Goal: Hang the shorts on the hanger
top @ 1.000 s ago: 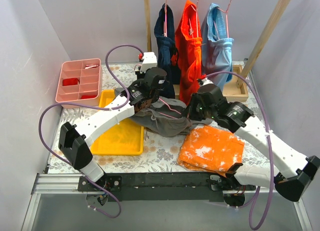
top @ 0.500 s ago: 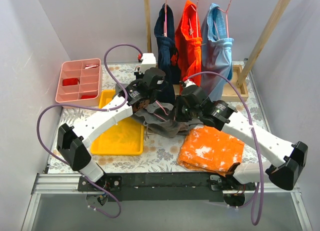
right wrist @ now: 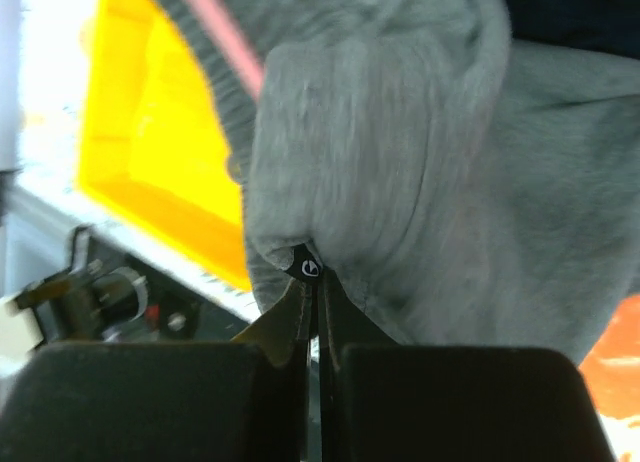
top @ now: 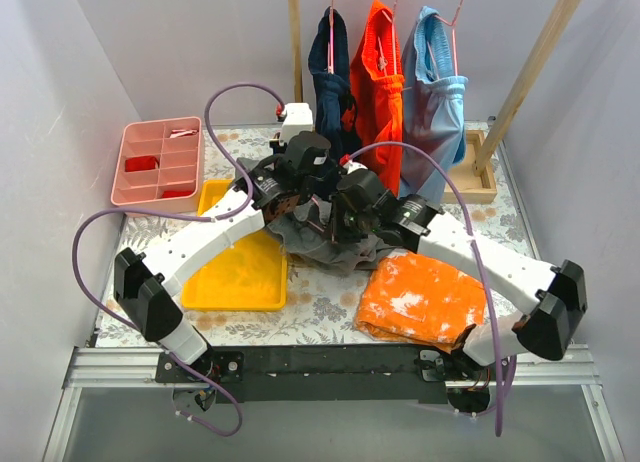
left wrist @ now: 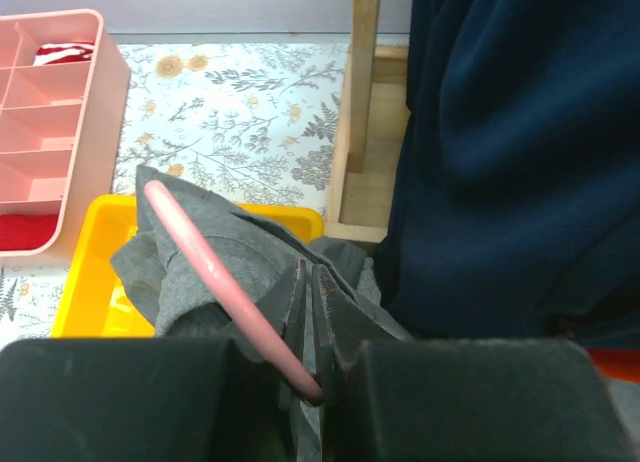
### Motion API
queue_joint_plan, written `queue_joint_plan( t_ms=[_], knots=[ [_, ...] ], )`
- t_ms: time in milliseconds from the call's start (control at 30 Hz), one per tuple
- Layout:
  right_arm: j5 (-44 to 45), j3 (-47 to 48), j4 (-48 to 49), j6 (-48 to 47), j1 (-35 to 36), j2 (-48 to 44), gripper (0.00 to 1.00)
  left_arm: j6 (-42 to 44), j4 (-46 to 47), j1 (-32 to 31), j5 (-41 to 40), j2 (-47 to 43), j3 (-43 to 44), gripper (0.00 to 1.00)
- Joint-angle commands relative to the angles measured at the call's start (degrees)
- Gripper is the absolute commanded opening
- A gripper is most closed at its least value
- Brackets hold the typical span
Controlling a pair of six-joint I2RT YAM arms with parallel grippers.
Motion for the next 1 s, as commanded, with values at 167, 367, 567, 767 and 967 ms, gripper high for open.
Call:
queue_joint_plan(
  t_ms=[167, 367, 567, 767, 967],
  knots=[
    [14.1, 14.4, -7.9, -1.2, -1.8, 4.8, 0.01, -0.4, -3.4, -0.3, 9.2, -7.7, 10.2, 0.0],
    [11.1, 23.2, -6.2, -3.7, -6.0, -0.1, 0.01, 8.6, 0.1, -0.6, 21.9, -12.6, 15.0, 0.0],
    [10.8, 30.8, -4.8, -3.7, -6.2, -6.1, 0.01, 17.0, 7.4, -0.6, 36.6, -18.3, 18.2, 0.0],
    [10.0, 34.6, -3.0, -3.3, -6.2, -9.6, 0.01, 19.9, 8.2, -2.0, 43.8, -16.9, 24.1, 0.0],
    [9.3, 28.2, -1.6, -1.1, -6.2, -14.4, 0.01, 17.7, 8.2, -2.8, 44.0, -17.0, 17.1, 0.0]
  ],
)
